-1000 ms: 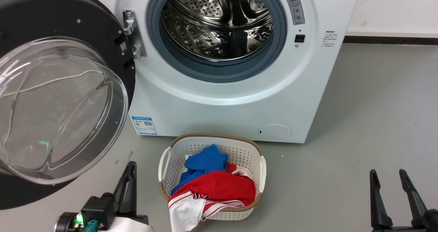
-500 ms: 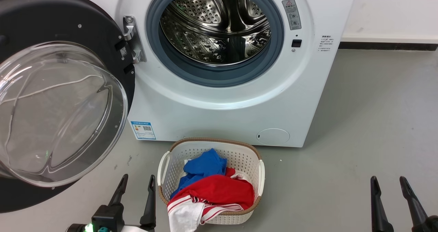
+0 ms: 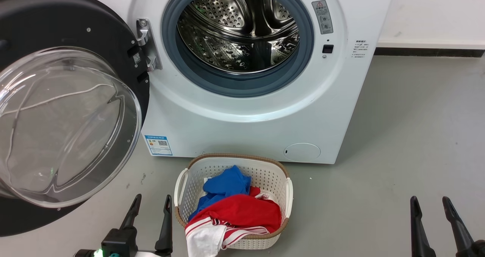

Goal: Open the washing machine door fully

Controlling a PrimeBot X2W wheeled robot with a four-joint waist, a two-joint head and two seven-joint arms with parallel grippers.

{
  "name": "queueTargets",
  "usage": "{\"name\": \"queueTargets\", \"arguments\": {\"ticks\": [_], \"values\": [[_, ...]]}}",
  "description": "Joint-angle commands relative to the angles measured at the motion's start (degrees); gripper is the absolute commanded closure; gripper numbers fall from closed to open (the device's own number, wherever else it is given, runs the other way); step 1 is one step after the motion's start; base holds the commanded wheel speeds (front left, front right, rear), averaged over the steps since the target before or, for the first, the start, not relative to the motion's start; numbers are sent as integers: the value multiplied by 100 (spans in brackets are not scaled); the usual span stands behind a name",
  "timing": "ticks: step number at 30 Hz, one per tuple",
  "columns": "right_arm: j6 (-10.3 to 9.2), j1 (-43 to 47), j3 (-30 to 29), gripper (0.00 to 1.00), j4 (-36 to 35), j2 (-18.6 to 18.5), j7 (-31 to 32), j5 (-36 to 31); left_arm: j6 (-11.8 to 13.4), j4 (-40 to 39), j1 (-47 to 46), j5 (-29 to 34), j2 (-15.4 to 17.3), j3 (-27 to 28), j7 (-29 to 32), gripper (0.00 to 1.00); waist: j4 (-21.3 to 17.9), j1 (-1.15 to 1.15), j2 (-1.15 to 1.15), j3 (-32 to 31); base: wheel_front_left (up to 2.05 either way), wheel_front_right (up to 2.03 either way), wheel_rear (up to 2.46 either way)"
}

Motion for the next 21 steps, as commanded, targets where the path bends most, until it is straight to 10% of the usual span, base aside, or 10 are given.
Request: {"name": "queueTargets", "arguments": {"ticks": [1, 6, 7, 21], "values": [[-1, 29, 4, 0, -15, 9, -10, 3, -7, -11, 40, 6, -8, -6, -15, 0, -5, 0, 0, -1, 0, 0, 0], [-1, 23, 12, 0, -7, 9, -10, 4, -18, -11, 28, 45, -9, -8, -15, 0, -4, 0, 0, -1, 0, 0, 0], [0, -1, 9, 100, 3, 0, 0, 2, -3, 2, 8, 39, -2, 1, 0, 100, -6, 0, 0, -1, 0, 0, 0], [0, -237, 97, 100, 431, -49, 230, 1169, -58, 302, -89, -1122, -9, 128, 324, 100, -37, 0, 0, 13, 0, 0, 0]]}}
